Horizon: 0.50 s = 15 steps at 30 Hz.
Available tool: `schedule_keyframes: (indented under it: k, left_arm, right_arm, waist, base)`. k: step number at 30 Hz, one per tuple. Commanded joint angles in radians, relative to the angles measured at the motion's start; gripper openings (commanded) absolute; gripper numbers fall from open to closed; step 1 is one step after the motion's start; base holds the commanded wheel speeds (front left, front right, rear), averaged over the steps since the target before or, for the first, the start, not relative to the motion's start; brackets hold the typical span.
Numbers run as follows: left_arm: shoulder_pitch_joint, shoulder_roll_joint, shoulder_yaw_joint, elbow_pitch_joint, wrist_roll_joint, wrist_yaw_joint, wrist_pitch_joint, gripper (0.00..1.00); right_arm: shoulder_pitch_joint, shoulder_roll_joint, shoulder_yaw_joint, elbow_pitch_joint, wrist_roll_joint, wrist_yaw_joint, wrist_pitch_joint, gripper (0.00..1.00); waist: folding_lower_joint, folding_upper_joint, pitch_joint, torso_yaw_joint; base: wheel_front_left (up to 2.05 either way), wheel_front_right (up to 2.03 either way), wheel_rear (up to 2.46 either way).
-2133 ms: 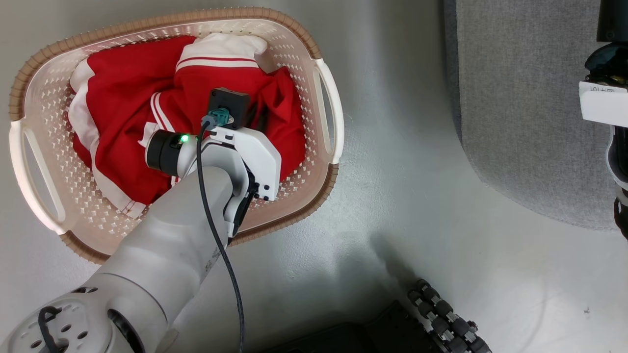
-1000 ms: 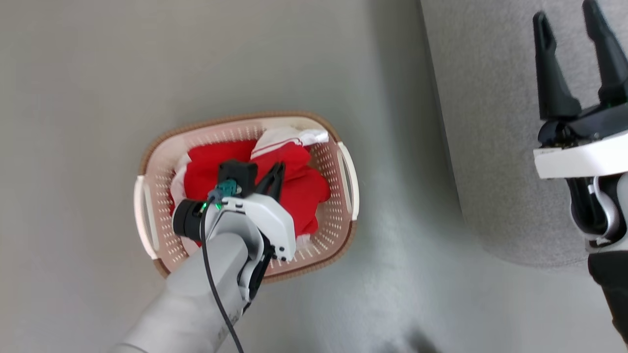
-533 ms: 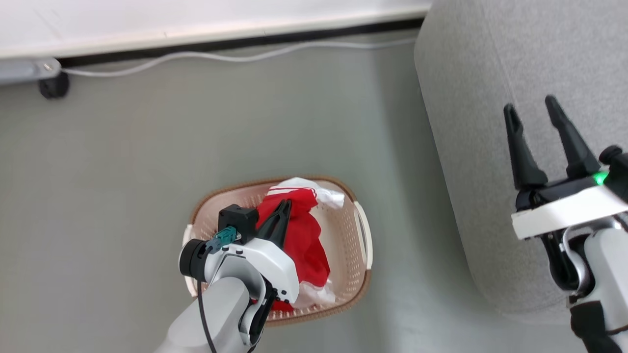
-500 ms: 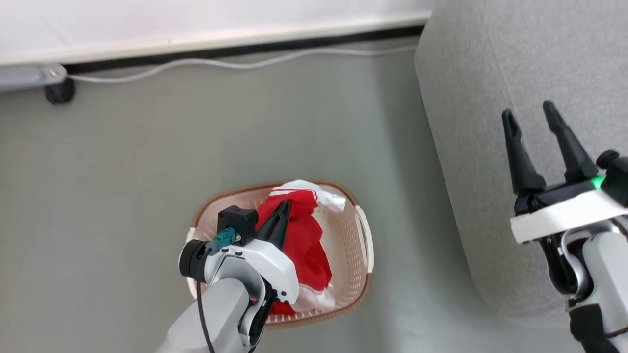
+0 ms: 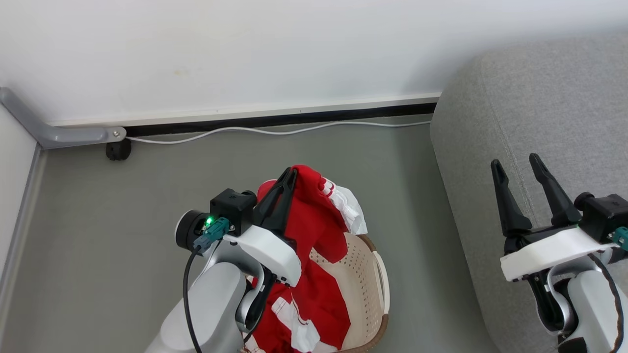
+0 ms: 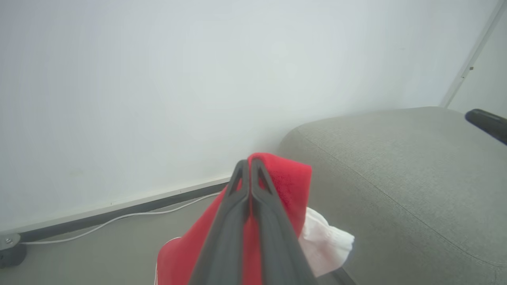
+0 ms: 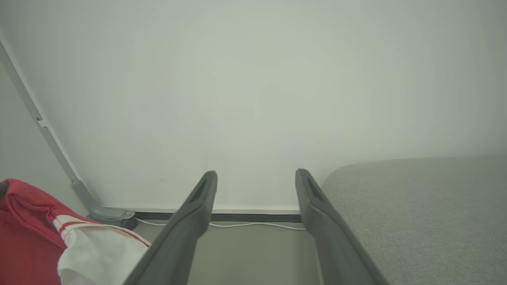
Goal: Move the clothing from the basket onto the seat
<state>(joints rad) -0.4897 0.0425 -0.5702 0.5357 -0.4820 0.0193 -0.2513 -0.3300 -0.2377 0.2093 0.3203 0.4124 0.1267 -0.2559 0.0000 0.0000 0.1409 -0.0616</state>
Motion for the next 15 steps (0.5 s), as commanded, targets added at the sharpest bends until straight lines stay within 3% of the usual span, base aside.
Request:
schedule_keyframes:
  k: [1, 15]
  left_arm:
    - [-0.015, 0.008, 0.041, -0.039, 0.016, -0.01, -0.01, 0.0]
    - [-0.141, 0.008, 0.089, -0.17, 0.116, -0.044, -0.01, 0.0]
  right_arm:
    - [0.011, -0.003, 0.013, -0.014, -0.013, 0.004, -0.006, 1.0]
    - [0.054, 0.018, 0.008, 0.018, -0.029, 0.004, -0.006, 1.0]
  waist:
    - [0.0, 0.0, -0.019, 0.007]
    - [0.0, 0.0, -0.06, 0.012]
  base:
    - [0.0, 0.0, 0.0]
    - [0.0, 0.0, 0.0]
